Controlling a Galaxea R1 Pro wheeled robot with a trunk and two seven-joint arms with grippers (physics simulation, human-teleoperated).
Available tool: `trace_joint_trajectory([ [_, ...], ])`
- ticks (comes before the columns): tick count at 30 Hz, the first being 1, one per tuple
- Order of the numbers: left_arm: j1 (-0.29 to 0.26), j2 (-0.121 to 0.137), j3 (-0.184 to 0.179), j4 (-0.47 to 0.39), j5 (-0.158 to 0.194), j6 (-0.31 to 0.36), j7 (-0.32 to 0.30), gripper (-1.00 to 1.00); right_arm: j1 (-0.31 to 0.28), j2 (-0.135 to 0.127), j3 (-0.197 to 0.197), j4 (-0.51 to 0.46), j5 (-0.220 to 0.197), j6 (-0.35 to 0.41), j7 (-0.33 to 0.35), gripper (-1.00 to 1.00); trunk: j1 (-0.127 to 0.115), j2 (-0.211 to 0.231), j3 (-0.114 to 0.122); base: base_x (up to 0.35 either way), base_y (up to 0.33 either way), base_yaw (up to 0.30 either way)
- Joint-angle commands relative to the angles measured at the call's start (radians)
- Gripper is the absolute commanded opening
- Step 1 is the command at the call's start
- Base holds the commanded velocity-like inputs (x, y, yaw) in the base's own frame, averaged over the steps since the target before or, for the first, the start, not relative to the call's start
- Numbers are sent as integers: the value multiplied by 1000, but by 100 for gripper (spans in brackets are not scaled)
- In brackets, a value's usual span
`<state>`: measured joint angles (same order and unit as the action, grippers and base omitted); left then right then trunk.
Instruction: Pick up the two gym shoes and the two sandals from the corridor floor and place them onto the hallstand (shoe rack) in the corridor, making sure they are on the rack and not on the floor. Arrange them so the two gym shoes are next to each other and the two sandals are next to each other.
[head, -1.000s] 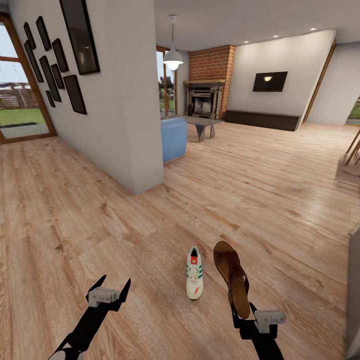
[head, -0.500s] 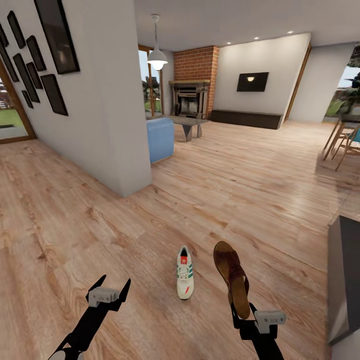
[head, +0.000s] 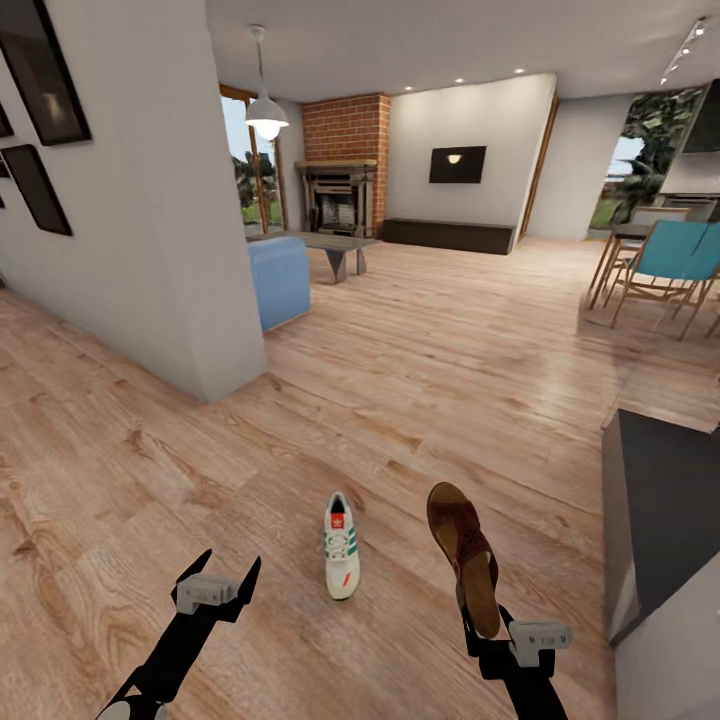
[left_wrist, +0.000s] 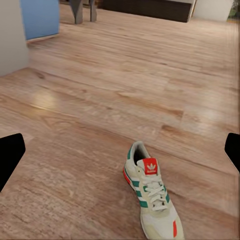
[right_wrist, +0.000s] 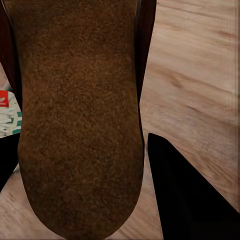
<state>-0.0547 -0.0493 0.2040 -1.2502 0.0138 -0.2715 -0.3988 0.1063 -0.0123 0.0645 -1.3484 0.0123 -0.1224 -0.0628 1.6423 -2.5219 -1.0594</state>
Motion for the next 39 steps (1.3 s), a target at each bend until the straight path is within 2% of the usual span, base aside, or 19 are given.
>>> trace_joint_trajectory([
  [1,0,0,0,0,0,0,0,100,0,0,0,0,-3,0,1,-100,0,0,0,0,0,-86],
  [19,0,-2,-1,0,4,2,5,100,0,0,0,0,-4,0,1,-100,0,0,0,0,0,-25],
  [27,-11,-36,0,-1,-5,33,33,100,-5,0,-6,16,-6,0,1,-100,0,0,0,0,0,0],
  [30,-48,-48,1,3,-16,146,90,100,-8,0,-10,41,-7,-1,0,-100,0,0,0,0,0,0],
  [31,-48,-48,1,3,-16,146,90,100,-8,0,-10,41,-7,-1,0,-100,0,0,0,0,0,0],
  [34,-106,-55,-2,22,-29,287,179,100,-11,0,-13,60,-6,-1,0,-100,0,0,0,0,0,0],
  [35,-106,-55,-2,22,-29,287,179,100,-11,0,-13,60,-6,-1,0,-100,0,0,0,0,0,0],
  [37,-156,-62,-11,36,-37,359,243,100,-12,0,-14,67,-6,-2,0,-100,0,0,0,0,0,0],
  [38,-156,-62,-11,36,-37,359,243,100,-12,0,-14,67,-6,-2,0,-100,0,0,0,0,0,0],
  [39,-185,-67,-18,44,-40,388,277,100,-12,0,-14,70,-6,-2,-1,-100,0,0,0,0,0,0],
])
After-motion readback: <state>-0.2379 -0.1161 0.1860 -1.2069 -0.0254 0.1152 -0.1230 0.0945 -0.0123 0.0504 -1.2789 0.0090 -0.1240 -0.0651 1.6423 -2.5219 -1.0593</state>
